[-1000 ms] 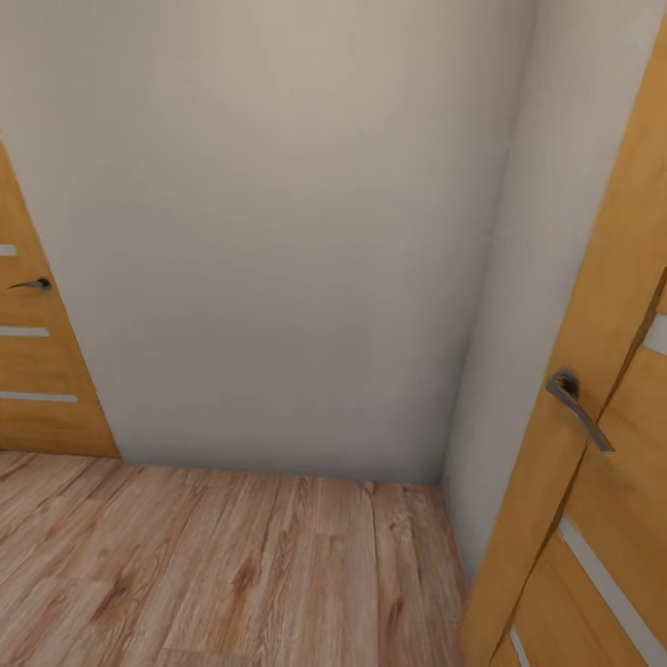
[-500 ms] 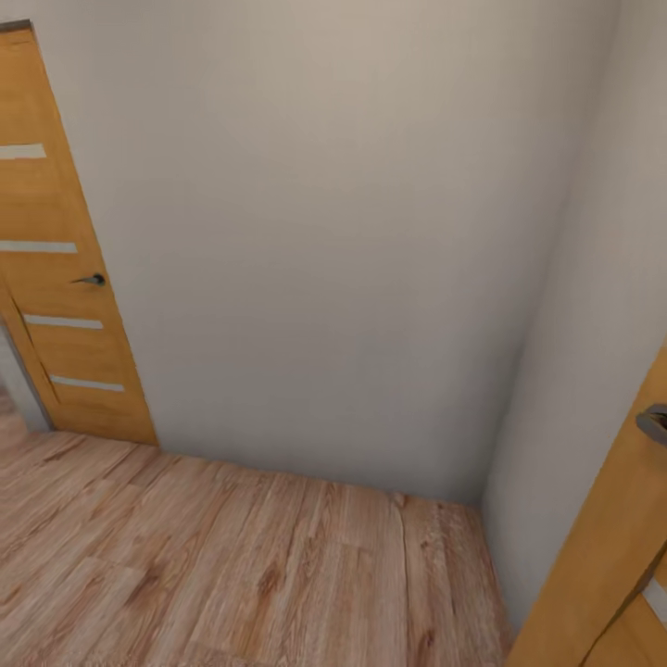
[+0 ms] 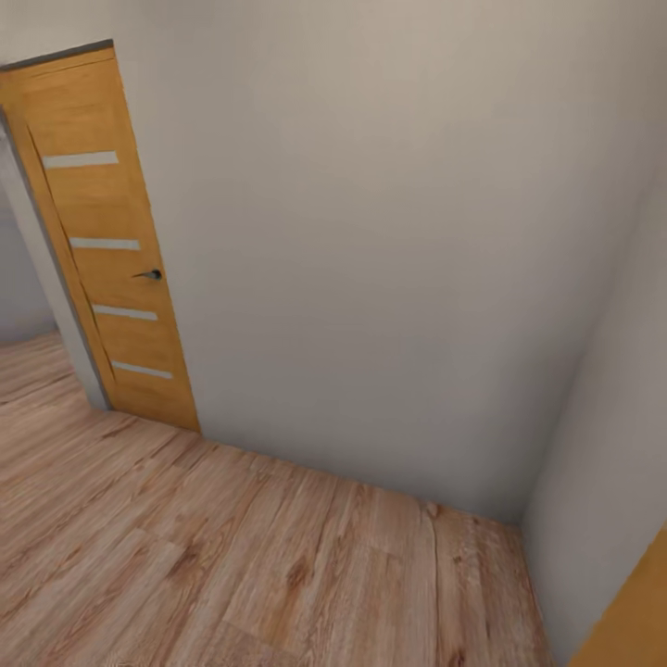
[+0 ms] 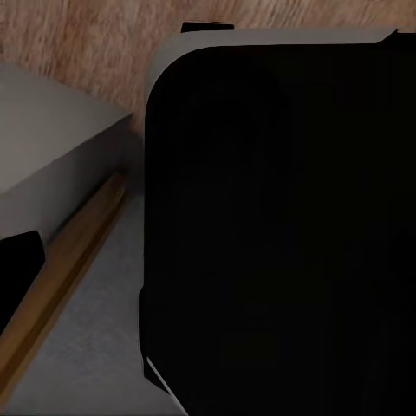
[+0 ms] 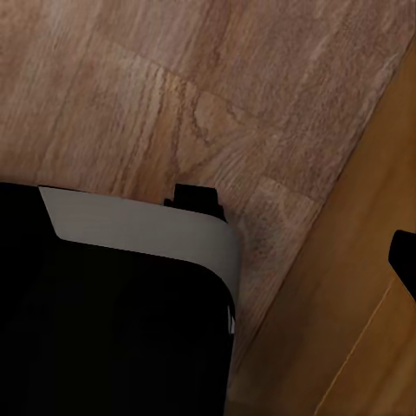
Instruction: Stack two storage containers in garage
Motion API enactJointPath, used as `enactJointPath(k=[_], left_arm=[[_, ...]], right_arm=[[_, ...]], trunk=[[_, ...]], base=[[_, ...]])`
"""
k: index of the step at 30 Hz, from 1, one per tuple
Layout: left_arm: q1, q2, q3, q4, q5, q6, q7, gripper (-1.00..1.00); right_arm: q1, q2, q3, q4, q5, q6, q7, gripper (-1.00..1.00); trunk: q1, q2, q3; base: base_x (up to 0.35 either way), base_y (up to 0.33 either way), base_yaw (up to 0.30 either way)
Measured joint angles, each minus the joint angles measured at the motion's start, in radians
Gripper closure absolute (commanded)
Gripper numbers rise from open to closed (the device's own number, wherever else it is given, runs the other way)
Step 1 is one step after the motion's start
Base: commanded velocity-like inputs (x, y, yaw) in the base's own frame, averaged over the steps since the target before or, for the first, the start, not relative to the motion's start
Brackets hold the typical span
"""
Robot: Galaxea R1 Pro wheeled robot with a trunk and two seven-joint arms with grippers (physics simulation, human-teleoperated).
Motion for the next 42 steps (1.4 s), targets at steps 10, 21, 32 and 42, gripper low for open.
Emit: enactJointPath(k=[10,21,32,42], left_arm=[[0.000,0.000,0.000,0.000,0.000,0.001,-0.001,-1.00],[0.000,0.001,0.000,0.000,0.000,0.001,-0.001,-1.00],[0.000,0.001,0.000,0.000,0.000,0.001,-0.001,-1.00],[0.000,0.002,0.000,0.000,0.000,0.001,-0.001,-1.00]], right_arm=[[0.000,-0.002,0.000,0.000,0.000,0.000,0.005,-1.00],[0.000,-0.002,0.000,0.000,0.000,0.000,0.004,-1.00],[0.000,0.000,0.000,0.000,0.000,0.000,0.005,-1.00],[0.000,-0.001,0.000,0.000,0.001,-0.001,0.009,-1.00]], trunk=[[-0.001,0.000,0.000],[-0.001,0.000,0.000],[-0.001,0.000,0.000],[-0.001,0.000,0.000]], base=[[0.238,0.000,0.051],[0.320,0.000,0.000],[0.321,0.000,0.001],[0.318,0.000,0.193]])
